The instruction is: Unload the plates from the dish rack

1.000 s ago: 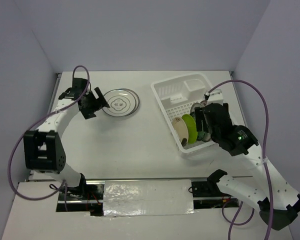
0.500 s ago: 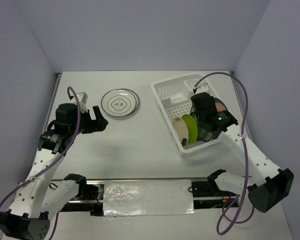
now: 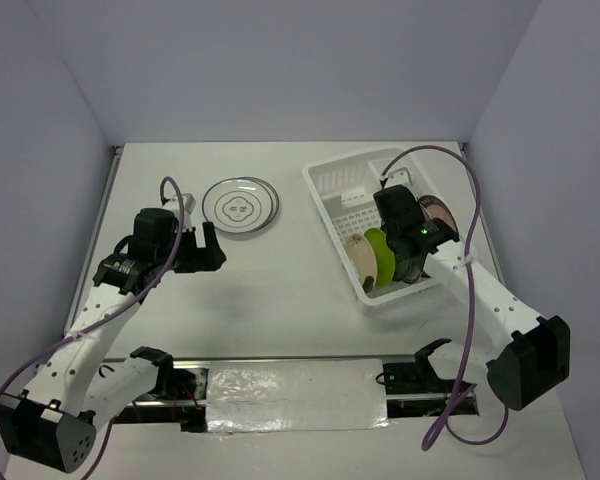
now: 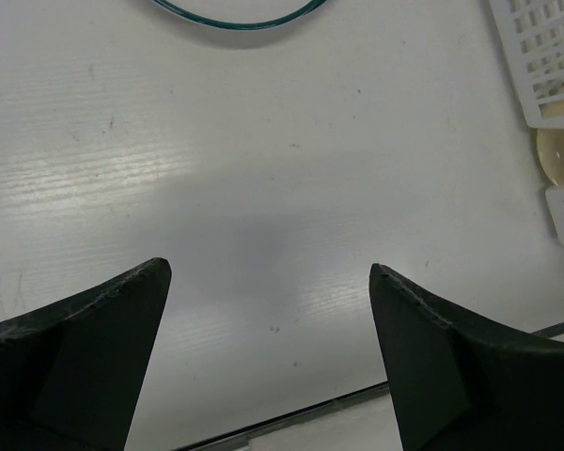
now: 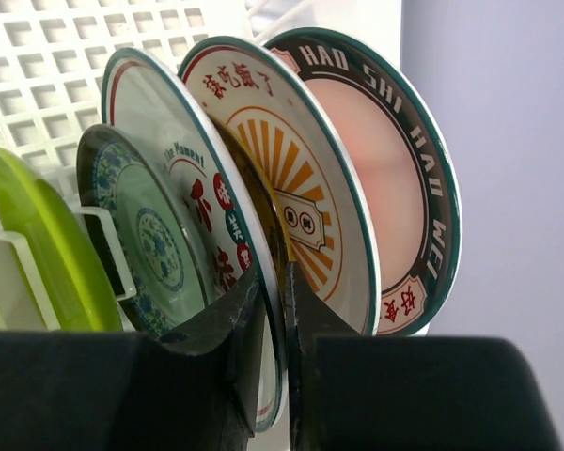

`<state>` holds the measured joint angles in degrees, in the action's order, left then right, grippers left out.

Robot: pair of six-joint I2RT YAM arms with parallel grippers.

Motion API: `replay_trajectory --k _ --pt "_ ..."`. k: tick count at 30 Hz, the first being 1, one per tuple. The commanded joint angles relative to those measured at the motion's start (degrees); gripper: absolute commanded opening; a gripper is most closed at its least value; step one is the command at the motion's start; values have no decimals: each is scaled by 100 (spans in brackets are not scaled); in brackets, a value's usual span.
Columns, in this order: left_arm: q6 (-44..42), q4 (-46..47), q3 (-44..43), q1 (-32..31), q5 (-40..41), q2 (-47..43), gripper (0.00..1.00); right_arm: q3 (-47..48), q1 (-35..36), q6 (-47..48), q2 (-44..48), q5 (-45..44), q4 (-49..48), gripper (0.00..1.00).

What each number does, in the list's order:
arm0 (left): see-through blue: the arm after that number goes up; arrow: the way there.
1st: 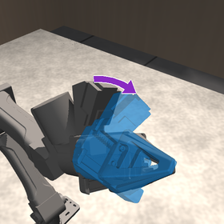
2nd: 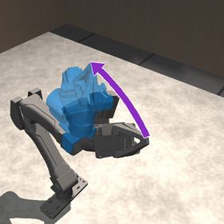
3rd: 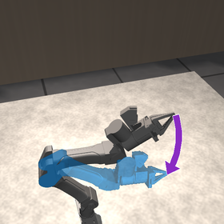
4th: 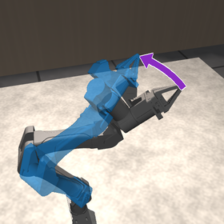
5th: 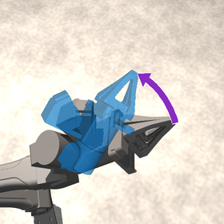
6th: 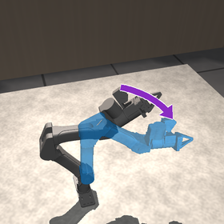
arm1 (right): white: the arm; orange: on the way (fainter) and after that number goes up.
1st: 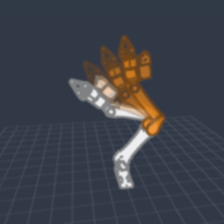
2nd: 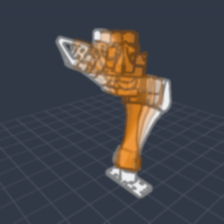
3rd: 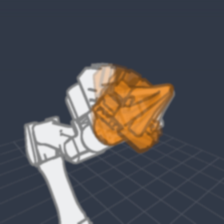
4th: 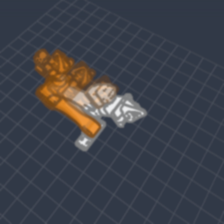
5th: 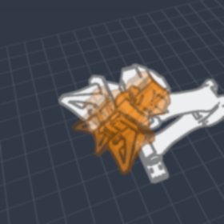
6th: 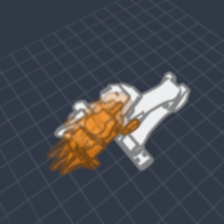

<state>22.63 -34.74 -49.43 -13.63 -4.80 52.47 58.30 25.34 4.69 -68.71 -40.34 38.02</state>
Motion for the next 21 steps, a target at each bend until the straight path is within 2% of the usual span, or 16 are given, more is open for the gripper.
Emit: replay_trajectory --k 1,2,4,7,21 --pt "-49 178 -40 -157 -21 -87 99 -205 -12 -196 111 -211 -339 11" --pt "-48 178 -40 -175 5 -96 100 -214 -12 -214 155 -238 -348 5" --pt "-22 170 -40 -236 23 -114 100 -197 -12 -223 313 -273 -348 2" --pt "-5 161 -40 -289 84 -140 100 -127 -3 -135 515 -247 -357 0" --pt "118 117 -23 -553 392 -483 99 988 313 269 912 -940 -23 0"
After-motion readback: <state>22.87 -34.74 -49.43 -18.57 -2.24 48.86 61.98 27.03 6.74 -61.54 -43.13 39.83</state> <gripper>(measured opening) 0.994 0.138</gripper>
